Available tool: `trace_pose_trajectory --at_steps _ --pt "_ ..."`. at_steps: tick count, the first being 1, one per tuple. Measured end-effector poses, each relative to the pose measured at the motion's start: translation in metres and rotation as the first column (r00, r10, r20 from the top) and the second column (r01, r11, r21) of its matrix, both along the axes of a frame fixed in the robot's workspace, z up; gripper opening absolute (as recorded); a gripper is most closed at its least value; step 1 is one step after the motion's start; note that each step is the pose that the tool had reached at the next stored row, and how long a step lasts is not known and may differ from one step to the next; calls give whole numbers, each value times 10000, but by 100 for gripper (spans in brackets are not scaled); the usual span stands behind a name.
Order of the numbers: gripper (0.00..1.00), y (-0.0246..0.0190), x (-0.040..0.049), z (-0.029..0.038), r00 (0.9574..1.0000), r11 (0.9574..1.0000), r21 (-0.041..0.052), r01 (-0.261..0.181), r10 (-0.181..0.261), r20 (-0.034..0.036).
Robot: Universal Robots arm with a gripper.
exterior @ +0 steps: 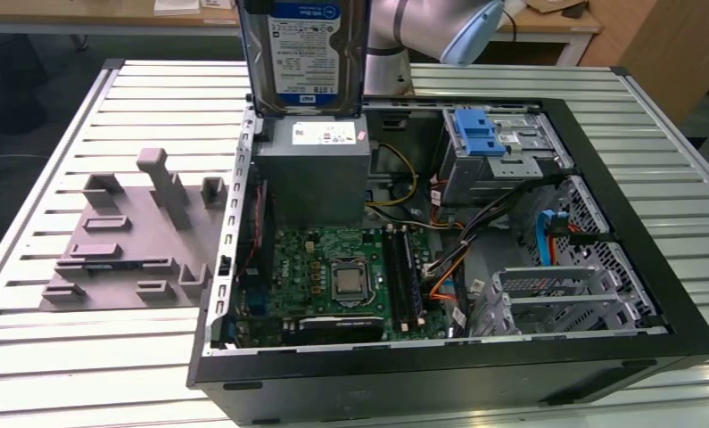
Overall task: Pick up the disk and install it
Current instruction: 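Pick up the disk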
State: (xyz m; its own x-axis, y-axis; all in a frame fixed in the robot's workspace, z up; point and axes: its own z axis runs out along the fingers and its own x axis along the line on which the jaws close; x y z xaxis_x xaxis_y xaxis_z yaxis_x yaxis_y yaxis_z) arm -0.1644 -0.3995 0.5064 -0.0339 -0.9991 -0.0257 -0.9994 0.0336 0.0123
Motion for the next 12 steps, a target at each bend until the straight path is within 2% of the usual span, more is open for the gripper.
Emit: trace_pose_trajectory --at_steps 7,8,10,12 --pt "36 -5 124 -1 10000 10000 0 0 0 0" --pt "36 -81 139 -2 10000 10000 0 1 -1 0" --pt "36 -127 140 -2 10000 10000 0 0 0 0" --pt "36 -146 140 -3 10000 10000 1 0 0 1"
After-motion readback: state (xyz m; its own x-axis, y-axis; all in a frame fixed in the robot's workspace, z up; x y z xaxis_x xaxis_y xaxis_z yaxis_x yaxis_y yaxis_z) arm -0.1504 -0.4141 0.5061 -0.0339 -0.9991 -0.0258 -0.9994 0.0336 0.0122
